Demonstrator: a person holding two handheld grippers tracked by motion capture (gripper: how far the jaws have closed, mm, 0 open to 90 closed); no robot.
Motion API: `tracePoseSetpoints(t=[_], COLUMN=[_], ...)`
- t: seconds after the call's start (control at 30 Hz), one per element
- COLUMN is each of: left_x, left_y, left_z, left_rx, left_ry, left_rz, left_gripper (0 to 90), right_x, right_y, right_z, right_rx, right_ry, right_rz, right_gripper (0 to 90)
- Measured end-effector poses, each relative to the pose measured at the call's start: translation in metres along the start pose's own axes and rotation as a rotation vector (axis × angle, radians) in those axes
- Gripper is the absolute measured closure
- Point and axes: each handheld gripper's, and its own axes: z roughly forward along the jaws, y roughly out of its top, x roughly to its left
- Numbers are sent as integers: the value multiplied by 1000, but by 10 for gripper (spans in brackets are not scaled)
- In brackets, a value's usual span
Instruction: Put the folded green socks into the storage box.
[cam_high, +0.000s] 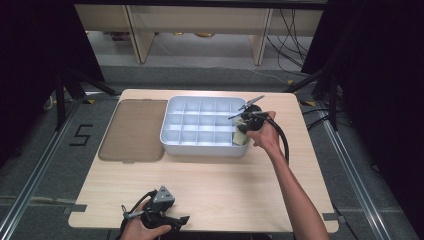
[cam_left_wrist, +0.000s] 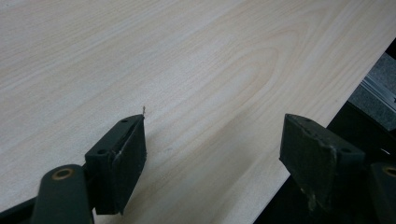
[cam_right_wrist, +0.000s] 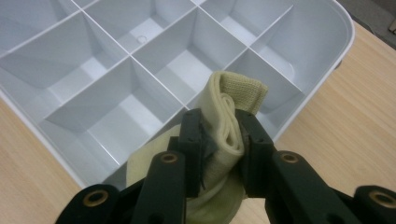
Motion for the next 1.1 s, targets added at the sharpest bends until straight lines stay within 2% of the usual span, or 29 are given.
tracePoseSetpoints(t=[0.03, 0.07, 0.13, 0.17, 0.27, 0.43, 0.5, 0.57, 0.63, 1.1], left_x=[0, 1, 1, 1, 1, 1, 0, 1, -1, 0], left_y=[0, 0, 0, 0, 0, 0, 0, 0, 0, 0], left_z=[0, 0, 1, 0, 0, 0, 0, -1, 0, -1], left_rx=[2, 5, 5, 6, 10, 11, 3, 14, 6, 10], left_ry=[2, 5, 9, 2, -1, 0, 1, -7, -6, -6], left_rz=[-10, 6, -7, 7, 13, 10, -4, 9, -9, 5], left_gripper=[223, 223, 223, 223, 223, 224, 224, 225, 227, 229], right_x=[-1, -1, 0, 0, 3, 7, 7, 9, 10, 12], right_y=[-2, -2, -2, -2, -3, -7, -9, -11, -13, -15], right_z=[2, 2, 3, 3, 6, 14, 17, 20, 23, 26], right_rx=[5, 5, 6, 9, 13, 31, 36, 50, 55, 83], right_ry=[-8, -8, -5, -8, -5, -5, -5, -5, -6, 2], right_rz=[8, 8, -1, -4, -21, -26, -23, -33, -29, -15], right_gripper=[745, 745, 745, 745, 745, 745, 745, 745, 745, 745])
